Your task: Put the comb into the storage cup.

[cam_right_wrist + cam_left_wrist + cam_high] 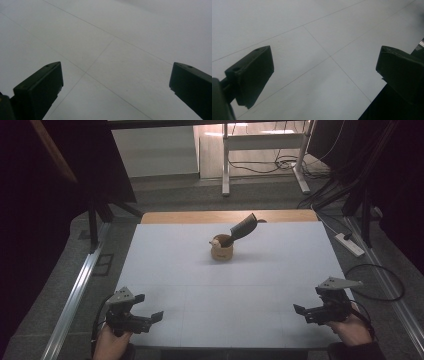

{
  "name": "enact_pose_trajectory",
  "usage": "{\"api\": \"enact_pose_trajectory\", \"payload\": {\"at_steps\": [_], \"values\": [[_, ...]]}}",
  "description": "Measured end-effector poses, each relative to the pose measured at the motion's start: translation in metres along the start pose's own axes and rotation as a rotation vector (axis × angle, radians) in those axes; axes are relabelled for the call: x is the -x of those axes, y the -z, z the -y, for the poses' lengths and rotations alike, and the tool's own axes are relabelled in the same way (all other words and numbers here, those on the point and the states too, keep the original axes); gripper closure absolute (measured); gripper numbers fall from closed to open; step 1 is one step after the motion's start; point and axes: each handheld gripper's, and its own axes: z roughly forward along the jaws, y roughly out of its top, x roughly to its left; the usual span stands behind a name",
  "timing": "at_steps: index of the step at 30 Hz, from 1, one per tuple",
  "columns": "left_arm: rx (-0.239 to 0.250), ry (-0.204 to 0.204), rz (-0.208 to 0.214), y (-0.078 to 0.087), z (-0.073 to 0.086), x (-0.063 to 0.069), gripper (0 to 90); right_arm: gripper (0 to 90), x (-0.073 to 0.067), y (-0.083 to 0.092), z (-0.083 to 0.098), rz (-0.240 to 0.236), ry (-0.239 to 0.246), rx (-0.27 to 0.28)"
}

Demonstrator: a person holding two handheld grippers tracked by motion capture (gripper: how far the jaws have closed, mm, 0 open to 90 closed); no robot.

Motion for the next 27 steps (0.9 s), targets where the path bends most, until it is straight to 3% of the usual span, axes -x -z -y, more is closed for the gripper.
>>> {"api": "enact_pose_trajectory", "payload": {"at_steps": [17, 27], "values": [[0.002, -0.001, -0.001, 0.000, 0.000, 0.000, 2.3, 0.0, 0.000, 0.014, 0.014, 0.050, -0.036, -0.023], [0.001, -0.001, -0.001, 0.000, 0.000, 0.000, 2.3, 0.0, -0.001, 0.020, 0.019, 0.075, -0.045, -0.068]]}}
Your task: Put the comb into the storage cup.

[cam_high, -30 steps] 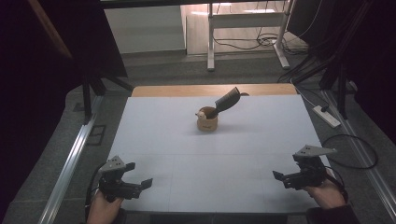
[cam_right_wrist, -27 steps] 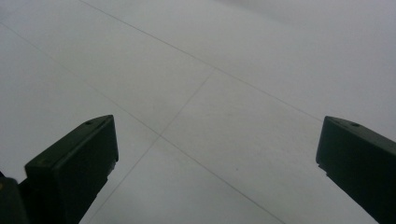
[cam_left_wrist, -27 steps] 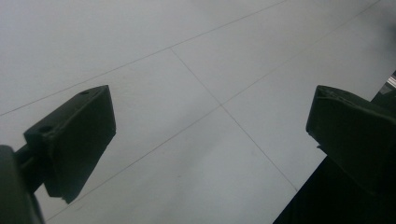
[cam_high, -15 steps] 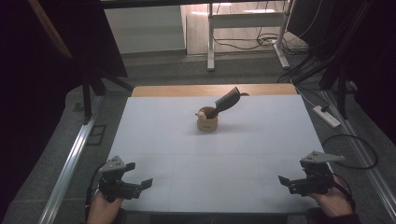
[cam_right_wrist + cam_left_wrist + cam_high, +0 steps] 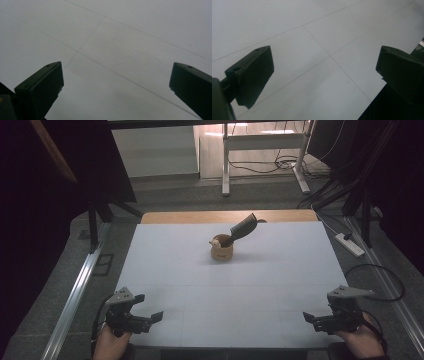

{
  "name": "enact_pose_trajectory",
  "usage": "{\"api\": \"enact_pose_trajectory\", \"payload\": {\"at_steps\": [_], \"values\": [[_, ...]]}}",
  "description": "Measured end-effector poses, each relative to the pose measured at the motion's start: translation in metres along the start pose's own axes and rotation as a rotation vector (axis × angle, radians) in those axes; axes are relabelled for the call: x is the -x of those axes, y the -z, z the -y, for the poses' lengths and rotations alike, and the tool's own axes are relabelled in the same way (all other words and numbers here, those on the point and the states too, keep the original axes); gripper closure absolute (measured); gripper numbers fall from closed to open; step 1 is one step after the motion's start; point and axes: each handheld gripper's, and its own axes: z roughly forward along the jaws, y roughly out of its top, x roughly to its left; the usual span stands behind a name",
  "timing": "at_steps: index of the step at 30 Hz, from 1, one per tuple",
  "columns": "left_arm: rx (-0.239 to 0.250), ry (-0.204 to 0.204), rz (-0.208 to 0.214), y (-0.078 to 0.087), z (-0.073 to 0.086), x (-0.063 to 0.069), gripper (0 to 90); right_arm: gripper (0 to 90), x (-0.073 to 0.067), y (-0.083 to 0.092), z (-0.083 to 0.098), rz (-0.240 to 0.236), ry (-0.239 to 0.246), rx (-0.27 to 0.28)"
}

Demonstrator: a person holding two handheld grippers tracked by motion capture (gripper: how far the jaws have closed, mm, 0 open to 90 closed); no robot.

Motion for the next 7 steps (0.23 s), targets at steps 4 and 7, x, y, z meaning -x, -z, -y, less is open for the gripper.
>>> {"api": "enact_pose_trajectory", "payload": {"at_steps": [4, 7], "values": [[0.000, 0.001, -0.001, 0.0000, 0.0001, 0.0001, 2.3, 0.0, -0.0014, -0.0006, 0.0005, 0.005, 0.006, -0.029], [-0.005, -0.001, 0.001, -0.0006, -0.0006, 0.0000, 2.3, 0.0, -0.0020, -0.0022, 0.0003, 0.008, 0.016, -0.045]]}}
